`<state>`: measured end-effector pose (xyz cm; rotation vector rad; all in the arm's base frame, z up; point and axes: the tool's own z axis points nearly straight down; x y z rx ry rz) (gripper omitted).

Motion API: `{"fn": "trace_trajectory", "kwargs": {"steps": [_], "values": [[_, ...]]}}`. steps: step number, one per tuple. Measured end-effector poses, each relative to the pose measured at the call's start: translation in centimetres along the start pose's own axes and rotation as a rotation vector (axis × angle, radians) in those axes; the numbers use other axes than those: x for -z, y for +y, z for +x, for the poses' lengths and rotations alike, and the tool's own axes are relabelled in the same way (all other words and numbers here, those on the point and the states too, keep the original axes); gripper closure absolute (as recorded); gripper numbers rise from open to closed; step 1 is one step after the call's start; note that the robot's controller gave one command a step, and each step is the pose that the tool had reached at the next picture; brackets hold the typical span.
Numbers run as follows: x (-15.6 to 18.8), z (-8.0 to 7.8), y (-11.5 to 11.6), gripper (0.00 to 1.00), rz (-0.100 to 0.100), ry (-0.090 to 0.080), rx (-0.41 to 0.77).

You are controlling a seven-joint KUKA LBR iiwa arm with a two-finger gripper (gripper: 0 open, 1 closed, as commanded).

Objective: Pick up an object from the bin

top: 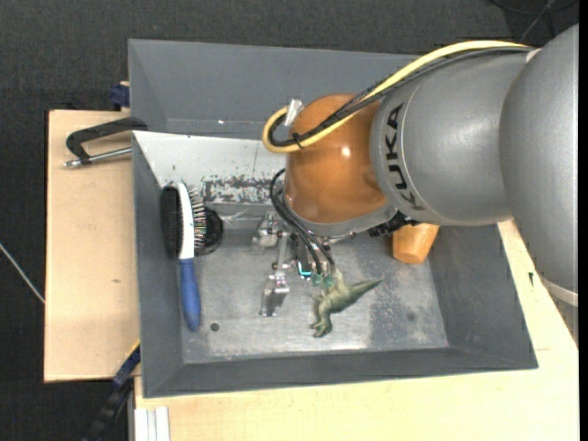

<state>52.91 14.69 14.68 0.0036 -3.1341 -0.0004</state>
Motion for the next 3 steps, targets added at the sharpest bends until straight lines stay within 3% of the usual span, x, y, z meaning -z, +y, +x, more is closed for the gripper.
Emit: {"fn": "trace_trajectory", "kwargs": {"steps": [1, 2, 3], "values": [[-4.1, -1.3, -6.4, 0.00, 0.004, -0.003, 0.037], [-4.3, 0.6, -12.4, 0.00, 0.003, -0.006, 0.266], [-6.4, 2.0, -13.3, 0.00, -0.003, -0.024, 0.164]]}}
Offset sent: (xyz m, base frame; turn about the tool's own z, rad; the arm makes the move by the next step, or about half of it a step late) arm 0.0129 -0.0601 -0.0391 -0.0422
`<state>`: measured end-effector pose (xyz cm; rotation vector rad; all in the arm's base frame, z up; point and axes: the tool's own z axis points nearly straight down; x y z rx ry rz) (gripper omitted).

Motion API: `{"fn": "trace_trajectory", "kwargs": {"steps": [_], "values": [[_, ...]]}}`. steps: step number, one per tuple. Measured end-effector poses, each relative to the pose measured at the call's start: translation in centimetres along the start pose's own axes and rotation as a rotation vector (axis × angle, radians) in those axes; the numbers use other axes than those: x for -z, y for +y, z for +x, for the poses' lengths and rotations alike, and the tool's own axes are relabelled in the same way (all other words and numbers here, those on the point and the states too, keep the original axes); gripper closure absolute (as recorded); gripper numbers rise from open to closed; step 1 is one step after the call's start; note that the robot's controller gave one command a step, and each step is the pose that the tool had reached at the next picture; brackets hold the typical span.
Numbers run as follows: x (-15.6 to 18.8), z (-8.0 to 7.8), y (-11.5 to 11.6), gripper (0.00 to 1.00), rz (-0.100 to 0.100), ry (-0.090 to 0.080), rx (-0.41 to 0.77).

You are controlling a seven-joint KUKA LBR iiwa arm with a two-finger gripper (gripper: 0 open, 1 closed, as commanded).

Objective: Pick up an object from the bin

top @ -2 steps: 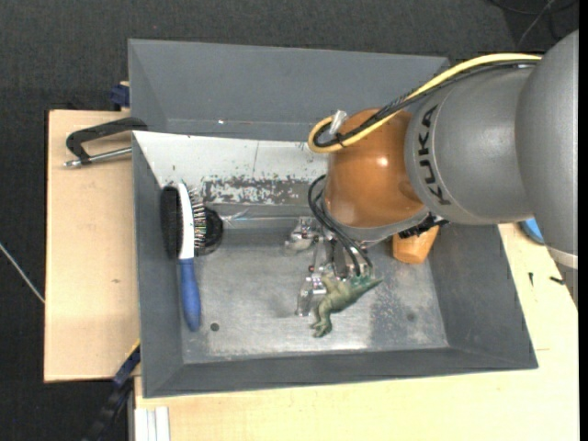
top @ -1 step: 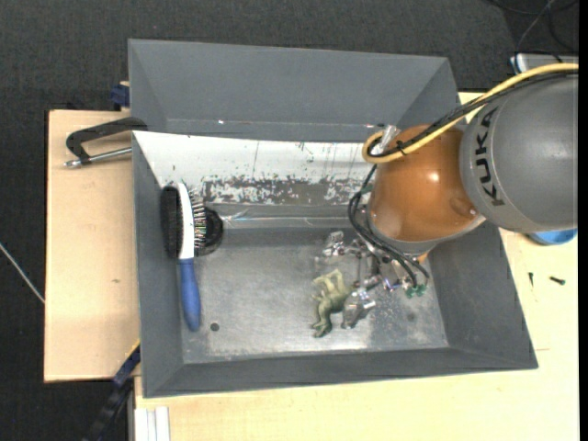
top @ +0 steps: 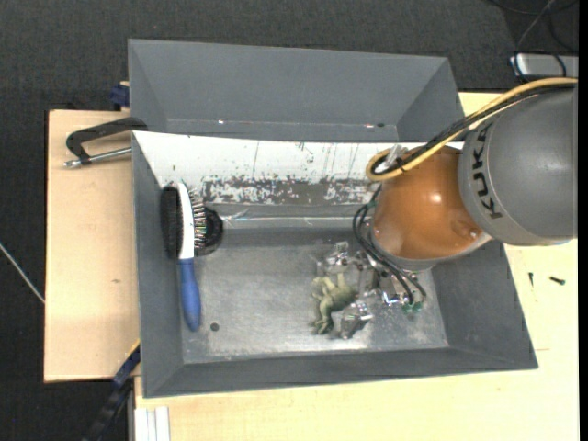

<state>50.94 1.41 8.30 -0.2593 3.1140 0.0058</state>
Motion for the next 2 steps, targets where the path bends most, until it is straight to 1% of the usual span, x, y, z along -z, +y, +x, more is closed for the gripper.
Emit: {"fn": "trace_trajectory", "kwargs": {"steps": [1, 2], "values": [[0.1, -0.1, 0.0, 1.00, 0.001, -0.003, 0.000], [16.6, -1.4, -0.1, 1.00, 0.004, 0.002, 0.148]]}}
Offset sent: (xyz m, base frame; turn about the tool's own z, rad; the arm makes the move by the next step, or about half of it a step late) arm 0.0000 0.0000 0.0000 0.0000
